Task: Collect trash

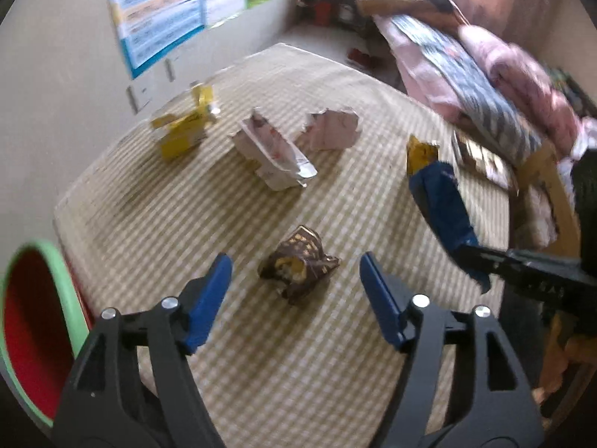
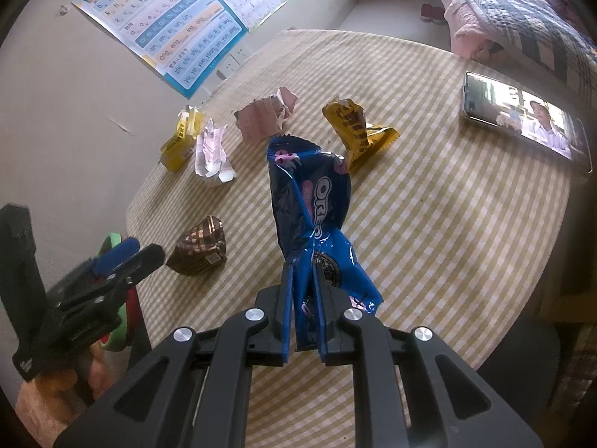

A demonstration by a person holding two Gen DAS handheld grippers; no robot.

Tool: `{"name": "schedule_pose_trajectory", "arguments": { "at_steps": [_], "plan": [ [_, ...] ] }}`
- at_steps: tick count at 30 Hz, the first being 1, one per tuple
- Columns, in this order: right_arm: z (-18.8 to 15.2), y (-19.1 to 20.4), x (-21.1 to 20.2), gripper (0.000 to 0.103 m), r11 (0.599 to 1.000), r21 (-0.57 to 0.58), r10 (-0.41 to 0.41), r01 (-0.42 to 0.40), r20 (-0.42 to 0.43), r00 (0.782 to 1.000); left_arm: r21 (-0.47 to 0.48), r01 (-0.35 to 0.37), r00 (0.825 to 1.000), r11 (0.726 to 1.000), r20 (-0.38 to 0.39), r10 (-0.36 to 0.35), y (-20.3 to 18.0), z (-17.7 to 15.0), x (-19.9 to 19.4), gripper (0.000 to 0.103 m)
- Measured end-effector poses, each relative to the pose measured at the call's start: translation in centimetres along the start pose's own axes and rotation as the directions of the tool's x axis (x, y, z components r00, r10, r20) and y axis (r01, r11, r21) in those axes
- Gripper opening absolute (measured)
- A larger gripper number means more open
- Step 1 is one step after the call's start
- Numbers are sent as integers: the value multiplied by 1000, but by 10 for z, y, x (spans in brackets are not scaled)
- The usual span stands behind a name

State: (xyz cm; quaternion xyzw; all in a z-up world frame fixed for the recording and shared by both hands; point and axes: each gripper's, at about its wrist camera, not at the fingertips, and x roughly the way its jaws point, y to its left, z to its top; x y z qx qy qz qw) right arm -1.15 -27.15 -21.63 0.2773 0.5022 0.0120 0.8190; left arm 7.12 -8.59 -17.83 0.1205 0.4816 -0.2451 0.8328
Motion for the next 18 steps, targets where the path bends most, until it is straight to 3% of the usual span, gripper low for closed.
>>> {"name": "schedule_pose_trajectory", "arguments": {
  "at_steps": [2, 7, 8, 11, 18],
  "plan": [
    [-1, 1, 0, 12, 1000, -1, 1, -1, -4, 1000, 76, -16, 1000, 997, -5, 16, -5, 6, 9, 73],
    [-2, 2, 0, 12, 1000, -2, 1, -1, -3, 1000, 158, -5, 997, 987, -76, 17, -13, 8, 37, 74],
    [-2, 2, 0, 12, 1000, -2, 1, -1, -3, 1000, 161, -1, 996, 987, -92, 16, -15, 7, 42, 72],
    [-2, 2, 0, 12, 1000, -3, 2, -2, -3, 1000, 156, -3, 992, 988, -121, 22, -16, 1, 49, 54],
    [-2, 8, -1, 12, 1000, -13, 11, -11, -9, 1000, 91, -20, 998, 996, -59, 25, -12, -5, 27, 48]
  ]
}}
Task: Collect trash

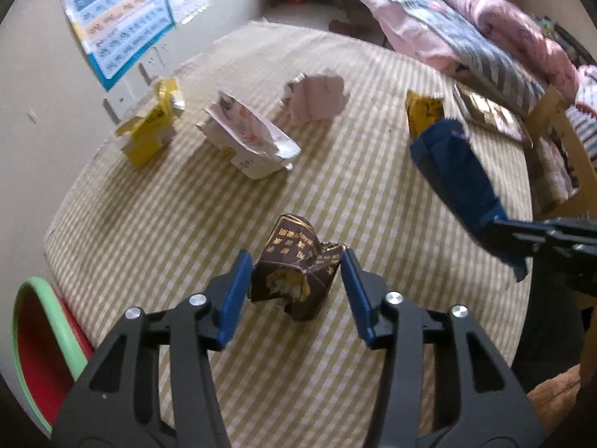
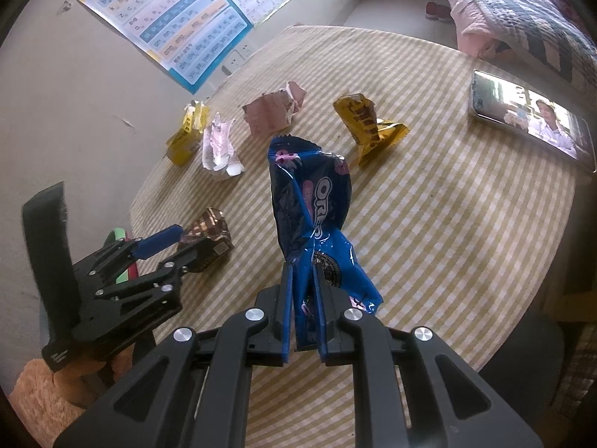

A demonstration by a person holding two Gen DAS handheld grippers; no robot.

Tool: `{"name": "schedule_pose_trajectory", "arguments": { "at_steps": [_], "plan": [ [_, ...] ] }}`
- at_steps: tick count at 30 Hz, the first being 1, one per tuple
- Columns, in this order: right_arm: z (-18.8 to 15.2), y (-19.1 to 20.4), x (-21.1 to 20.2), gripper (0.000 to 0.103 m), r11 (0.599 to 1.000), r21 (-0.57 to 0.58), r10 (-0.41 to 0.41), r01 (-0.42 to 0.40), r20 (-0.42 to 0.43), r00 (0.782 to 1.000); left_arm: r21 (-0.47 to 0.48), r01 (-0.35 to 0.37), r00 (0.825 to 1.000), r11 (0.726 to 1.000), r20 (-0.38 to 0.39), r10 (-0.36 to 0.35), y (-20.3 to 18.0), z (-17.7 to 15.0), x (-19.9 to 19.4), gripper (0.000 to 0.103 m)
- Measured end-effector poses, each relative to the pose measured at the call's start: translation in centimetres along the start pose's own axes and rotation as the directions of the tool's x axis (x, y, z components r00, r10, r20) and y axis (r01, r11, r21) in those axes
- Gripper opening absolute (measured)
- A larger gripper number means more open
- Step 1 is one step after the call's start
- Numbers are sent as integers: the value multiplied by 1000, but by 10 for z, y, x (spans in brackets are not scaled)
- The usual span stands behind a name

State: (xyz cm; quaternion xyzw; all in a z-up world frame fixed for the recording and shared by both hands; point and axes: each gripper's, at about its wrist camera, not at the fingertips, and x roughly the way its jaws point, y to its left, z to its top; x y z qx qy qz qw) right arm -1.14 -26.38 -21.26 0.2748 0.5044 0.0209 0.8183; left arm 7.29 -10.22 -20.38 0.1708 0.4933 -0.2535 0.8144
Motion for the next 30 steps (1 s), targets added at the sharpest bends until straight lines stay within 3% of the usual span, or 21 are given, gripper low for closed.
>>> {"name": "schedule_pose_trajectory", "arguments": {
  "at_steps": [10, 30],
  "plan": [
    [-3, 24, -2, 12, 998, -55, 26, -26, -2, 1000, -252, 37, 995, 967, 100, -12, 20, -17, -54, 48],
    [-10, 78, 8, 12, 983, -178, 34, -42, -45, 998, -376, 46, 987, 925, 161, 17, 50, -46, -88, 48]
  ]
}}
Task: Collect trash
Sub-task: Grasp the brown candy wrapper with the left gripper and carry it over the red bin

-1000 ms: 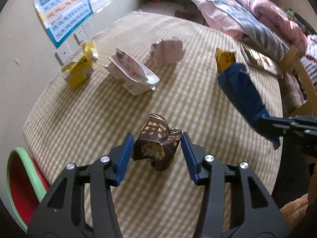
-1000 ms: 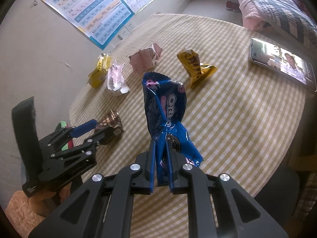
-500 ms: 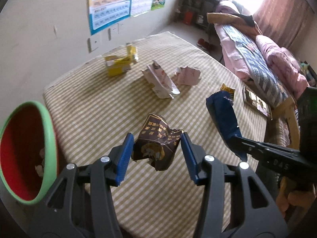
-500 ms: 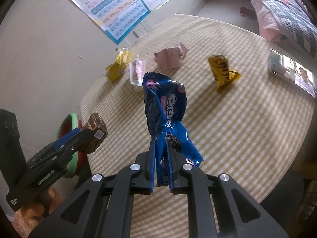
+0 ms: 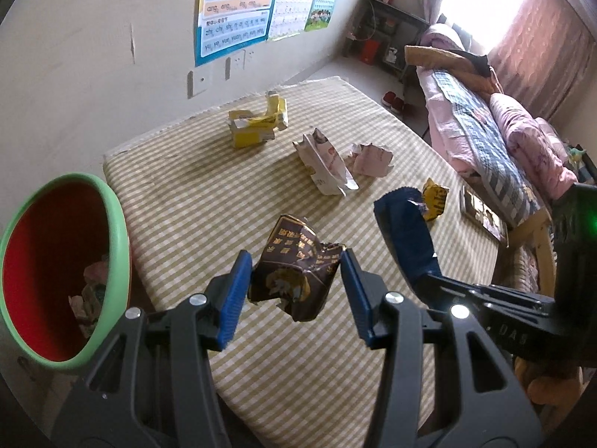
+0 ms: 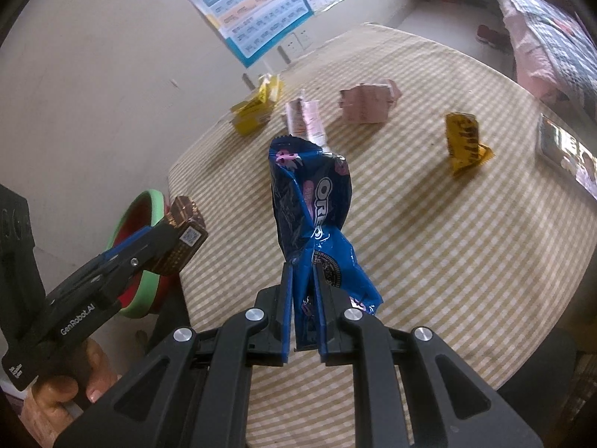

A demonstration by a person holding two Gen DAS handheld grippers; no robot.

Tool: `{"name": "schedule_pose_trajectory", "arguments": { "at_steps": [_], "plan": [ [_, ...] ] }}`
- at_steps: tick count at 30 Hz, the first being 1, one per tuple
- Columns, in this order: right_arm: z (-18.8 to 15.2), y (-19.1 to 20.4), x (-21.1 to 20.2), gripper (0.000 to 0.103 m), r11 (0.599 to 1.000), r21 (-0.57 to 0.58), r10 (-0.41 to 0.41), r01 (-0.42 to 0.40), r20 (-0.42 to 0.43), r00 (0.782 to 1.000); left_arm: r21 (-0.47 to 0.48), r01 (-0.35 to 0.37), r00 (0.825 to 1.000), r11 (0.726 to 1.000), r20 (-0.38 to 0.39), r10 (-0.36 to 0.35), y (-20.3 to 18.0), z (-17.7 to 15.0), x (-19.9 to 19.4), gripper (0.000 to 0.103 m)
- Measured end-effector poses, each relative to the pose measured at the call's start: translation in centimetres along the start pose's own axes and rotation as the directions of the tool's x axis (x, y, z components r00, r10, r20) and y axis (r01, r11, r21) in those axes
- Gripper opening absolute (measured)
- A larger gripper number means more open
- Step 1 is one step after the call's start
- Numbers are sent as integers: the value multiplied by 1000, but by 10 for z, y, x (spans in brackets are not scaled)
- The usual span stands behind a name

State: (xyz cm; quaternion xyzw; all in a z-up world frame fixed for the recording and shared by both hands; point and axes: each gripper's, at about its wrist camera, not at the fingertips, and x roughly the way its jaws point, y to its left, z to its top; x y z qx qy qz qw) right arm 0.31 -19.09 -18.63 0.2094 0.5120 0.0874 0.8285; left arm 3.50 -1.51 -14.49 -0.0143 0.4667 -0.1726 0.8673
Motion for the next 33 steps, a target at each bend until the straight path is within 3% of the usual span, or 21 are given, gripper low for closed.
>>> {"name": "schedule_pose_trajectory", "arguments": {
  "at_steps": [16, 33],
  "plan": [
    [-4, 38, 18, 12, 996, -88, 1, -6, -57, 998, -81, -21, 999, 996, 23, 23, 37, -5, -7, 48],
    [-5, 104, 43, 12, 968, -240, 48, -75, -117, 992, -219, -132, 986, 967, 72, 151, 110, -14, -38, 48]
  ]
}}
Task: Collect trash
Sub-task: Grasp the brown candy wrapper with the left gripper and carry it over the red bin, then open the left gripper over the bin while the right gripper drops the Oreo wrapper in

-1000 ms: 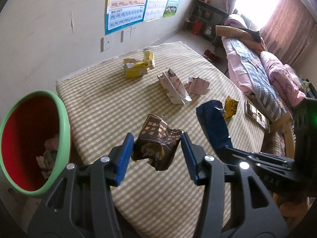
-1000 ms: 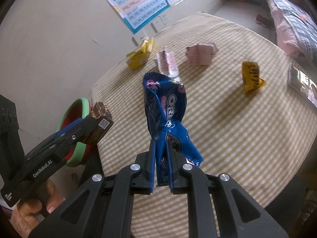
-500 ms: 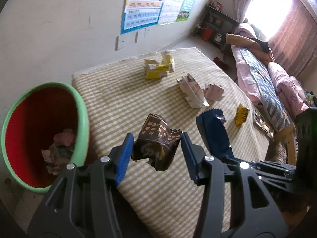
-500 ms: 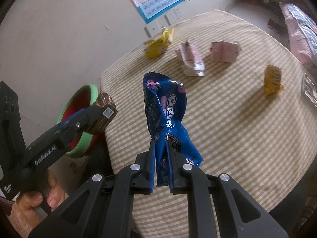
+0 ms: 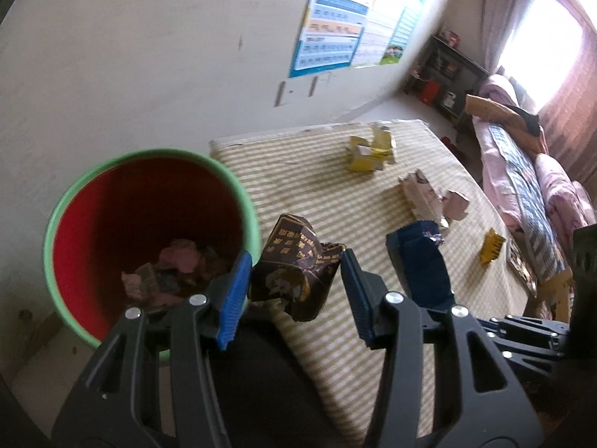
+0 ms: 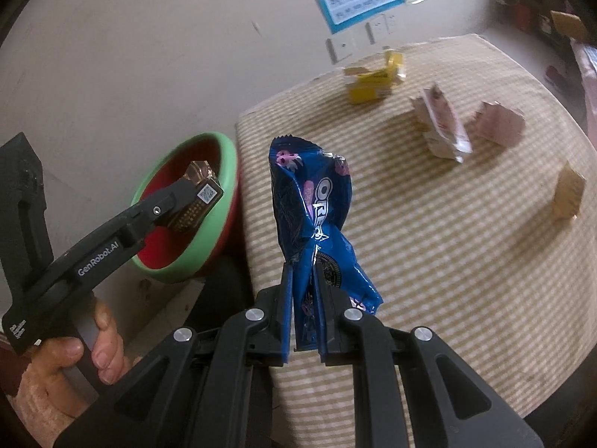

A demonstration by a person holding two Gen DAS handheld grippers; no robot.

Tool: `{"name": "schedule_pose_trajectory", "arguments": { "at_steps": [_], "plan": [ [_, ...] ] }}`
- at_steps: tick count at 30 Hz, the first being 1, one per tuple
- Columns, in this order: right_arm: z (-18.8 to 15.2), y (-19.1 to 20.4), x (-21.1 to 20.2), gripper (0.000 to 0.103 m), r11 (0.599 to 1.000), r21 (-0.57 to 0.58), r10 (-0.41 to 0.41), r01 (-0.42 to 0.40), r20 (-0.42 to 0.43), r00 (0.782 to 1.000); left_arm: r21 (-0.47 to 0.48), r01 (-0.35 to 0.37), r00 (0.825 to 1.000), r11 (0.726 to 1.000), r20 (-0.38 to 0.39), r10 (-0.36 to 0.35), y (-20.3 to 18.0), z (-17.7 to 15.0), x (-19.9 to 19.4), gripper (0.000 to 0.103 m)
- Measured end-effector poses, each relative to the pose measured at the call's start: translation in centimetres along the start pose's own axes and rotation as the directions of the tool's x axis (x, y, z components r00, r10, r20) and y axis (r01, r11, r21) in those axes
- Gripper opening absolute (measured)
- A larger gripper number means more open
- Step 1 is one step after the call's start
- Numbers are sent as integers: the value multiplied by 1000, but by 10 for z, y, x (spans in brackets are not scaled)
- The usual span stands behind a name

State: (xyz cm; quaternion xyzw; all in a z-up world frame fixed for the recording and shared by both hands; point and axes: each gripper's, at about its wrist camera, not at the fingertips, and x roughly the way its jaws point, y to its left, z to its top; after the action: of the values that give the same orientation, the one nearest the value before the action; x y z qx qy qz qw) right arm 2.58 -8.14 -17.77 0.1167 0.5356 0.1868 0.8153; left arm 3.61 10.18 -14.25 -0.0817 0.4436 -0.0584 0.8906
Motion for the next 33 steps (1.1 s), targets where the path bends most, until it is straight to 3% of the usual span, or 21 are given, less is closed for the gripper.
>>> {"name": "schedule_pose_trajectory", "arguments": {
  "at_steps": [16, 33],
  "plan": [
    [7, 54, 25, 12, 992, -121, 23, -29, -48, 999, -113, -70, 997, 991, 26, 74, 58, -2, -12, 48],
    [13, 73, 41, 12, 984, -177, 20, -34, -81, 997, -171, -101, 994, 980, 11, 104, 89, -9, -10, 48]
  ]
}}
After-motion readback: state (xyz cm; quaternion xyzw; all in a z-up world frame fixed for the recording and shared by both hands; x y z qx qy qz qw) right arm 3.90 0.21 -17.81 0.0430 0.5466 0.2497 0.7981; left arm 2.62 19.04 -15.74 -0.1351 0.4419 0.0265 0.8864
